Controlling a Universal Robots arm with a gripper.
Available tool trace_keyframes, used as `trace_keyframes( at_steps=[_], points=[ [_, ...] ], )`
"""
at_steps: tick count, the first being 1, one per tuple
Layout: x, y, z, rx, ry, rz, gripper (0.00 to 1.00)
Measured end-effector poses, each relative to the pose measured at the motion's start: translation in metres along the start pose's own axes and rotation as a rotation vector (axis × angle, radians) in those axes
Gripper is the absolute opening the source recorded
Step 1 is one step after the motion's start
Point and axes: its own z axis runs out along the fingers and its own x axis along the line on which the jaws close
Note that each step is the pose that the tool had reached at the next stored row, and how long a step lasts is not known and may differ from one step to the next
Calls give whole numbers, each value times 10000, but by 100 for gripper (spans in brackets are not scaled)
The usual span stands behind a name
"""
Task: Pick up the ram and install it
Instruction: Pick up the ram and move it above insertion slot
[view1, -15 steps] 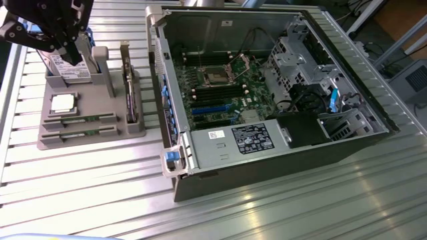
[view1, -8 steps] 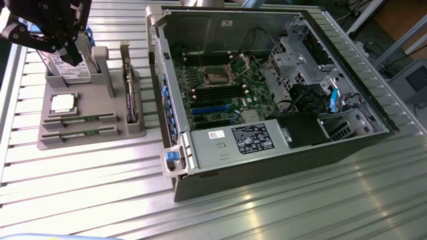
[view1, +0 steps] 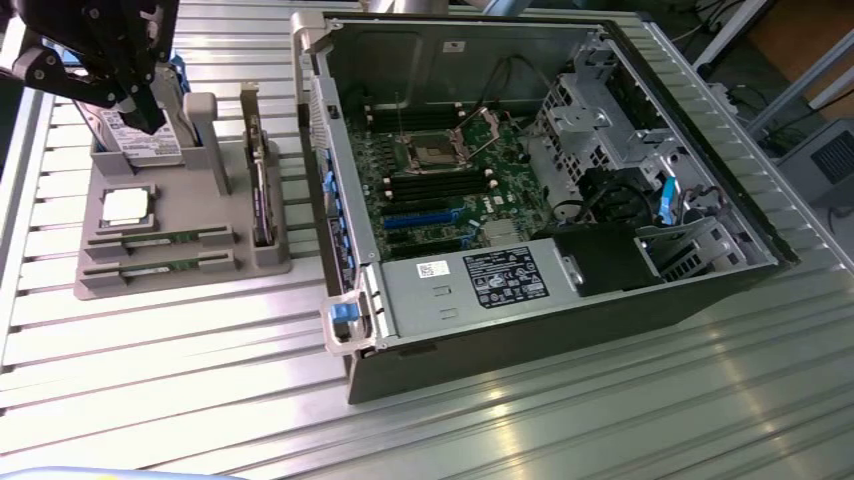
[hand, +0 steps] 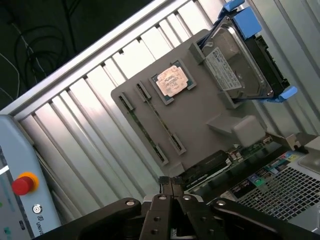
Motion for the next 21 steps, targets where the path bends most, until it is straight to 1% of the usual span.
trace_keyframes(
  at_steps=[3, 4, 8, 10, 13, 19, 21],
  points=[
    [0, 0, 0, 16, 16, -251, 10],
    [0, 0, 0, 23, 21, -465, 10],
    [0, 0, 0, 37, 24, -939, 10],
    [0, 0, 0, 41, 25, -1088, 10],
    [0, 0, 0, 53, 30, -1454, 10],
    [0, 0, 0, 71, 44, -1899, 10],
    [0, 0, 0, 85, 56, -2189, 10]
  ],
)
